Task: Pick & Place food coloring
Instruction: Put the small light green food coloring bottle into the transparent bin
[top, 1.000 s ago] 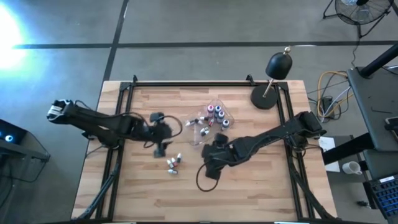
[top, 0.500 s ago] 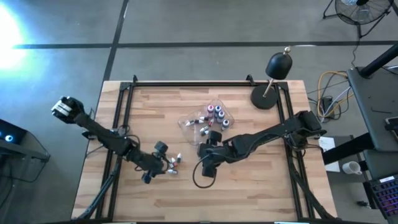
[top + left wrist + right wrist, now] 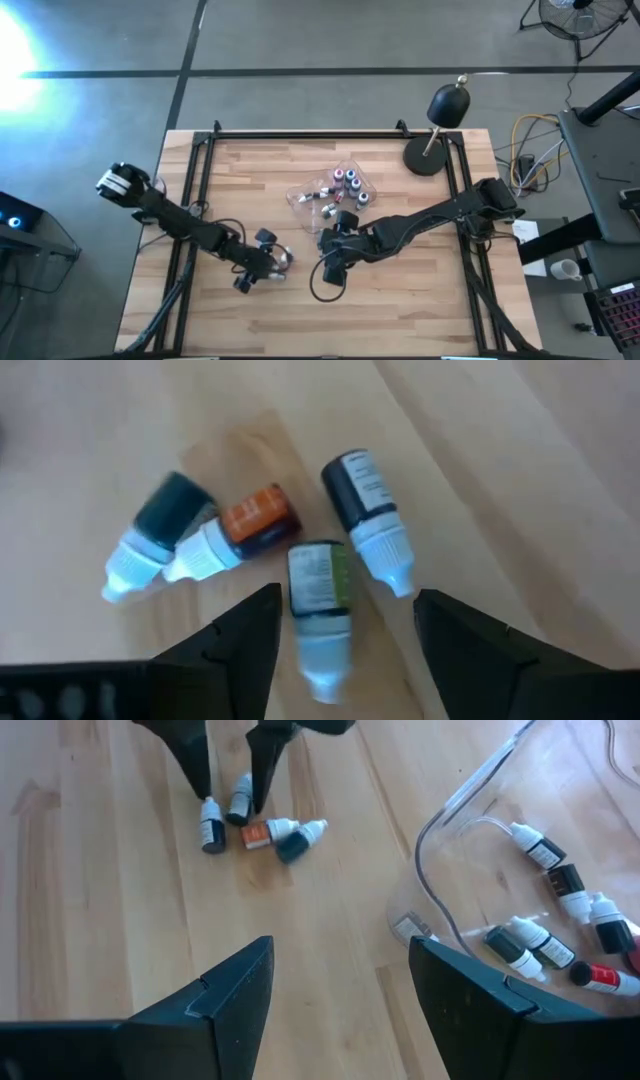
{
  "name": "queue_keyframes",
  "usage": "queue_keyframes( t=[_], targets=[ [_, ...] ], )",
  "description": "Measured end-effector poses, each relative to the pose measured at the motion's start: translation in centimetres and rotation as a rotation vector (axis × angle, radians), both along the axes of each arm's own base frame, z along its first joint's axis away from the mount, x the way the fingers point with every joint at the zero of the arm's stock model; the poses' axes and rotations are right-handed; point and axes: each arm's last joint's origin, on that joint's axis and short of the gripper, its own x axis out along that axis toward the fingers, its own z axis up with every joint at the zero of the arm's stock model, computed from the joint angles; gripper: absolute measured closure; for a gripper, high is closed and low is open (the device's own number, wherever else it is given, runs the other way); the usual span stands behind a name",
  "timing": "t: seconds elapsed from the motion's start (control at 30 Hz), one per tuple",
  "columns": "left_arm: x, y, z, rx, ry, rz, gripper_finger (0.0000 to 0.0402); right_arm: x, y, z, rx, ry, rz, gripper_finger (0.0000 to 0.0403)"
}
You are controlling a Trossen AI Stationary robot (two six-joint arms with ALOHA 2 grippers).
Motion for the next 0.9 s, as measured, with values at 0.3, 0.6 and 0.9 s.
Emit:
queue_keyframes(
  t=[0.3, 0.6, 0.9],
  targets=[
    [1.2, 0.2, -0.2, -0.046, 0.051, 0.080, 0.0264, 0.0, -0.1, 0.0, -0.001, 0.000, -0.002, 0.0177],
    [1.6, 0.7, 0.5, -0.020, 0.129, 0.132, 0.0351, 0.1, -0.3, 0.0, -0.002, -0.001, -0.008, 0.0177],
    [1.7, 1.7, 4.8, 0.129, 0.063, 0.291, 0.0374, -0.5, -0.8, 0.5, 0.059, 0.012, -0.171, 0.0177]
  ],
)
